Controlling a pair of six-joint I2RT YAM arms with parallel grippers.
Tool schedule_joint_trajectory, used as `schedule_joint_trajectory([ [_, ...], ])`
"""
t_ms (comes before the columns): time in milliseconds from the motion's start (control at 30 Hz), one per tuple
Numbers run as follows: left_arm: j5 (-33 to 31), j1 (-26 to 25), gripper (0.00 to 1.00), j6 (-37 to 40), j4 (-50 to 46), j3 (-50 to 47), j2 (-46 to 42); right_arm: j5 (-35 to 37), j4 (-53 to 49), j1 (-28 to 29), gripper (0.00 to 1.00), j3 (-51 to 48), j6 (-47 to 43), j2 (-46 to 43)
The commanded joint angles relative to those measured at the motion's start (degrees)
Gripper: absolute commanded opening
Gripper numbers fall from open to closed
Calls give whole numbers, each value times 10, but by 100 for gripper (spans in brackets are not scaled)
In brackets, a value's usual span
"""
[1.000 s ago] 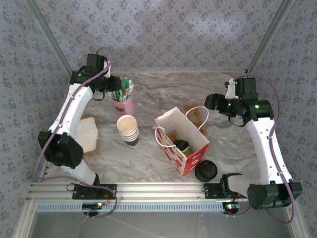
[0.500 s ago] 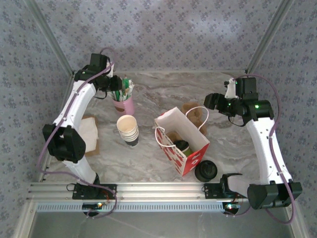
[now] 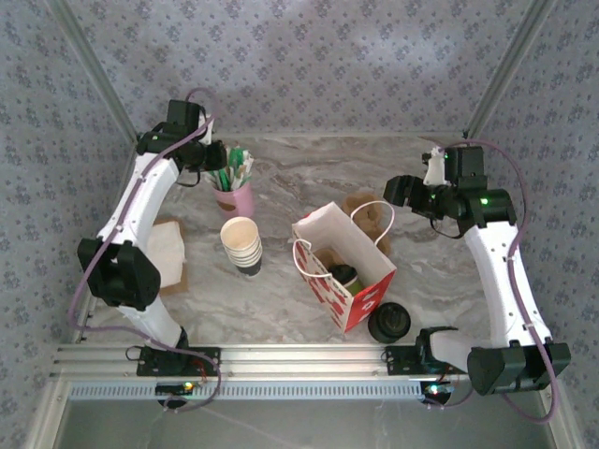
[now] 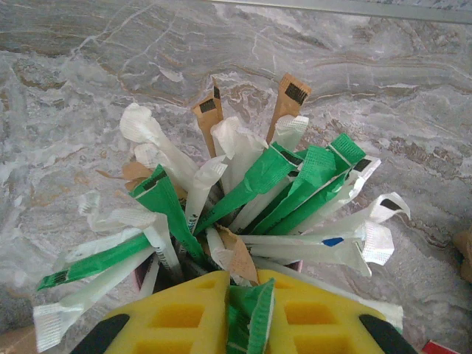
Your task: Pack the takeout coffee
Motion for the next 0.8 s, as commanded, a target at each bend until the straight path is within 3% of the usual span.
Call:
schedule_joint_trajectory([
  [0, -10, 2, 15, 12, -9, 3, -33, -14, 6, -4, 71, -2, 5, -4],
  [533, -12, 2, 17, 28, -17, 0, -46, -19, 16, 4, 71, -13, 10, -9],
  [767, 0, 2, 28, 19, -7, -20, -44, -21, 15, 6, 71, -14, 10, -9],
])
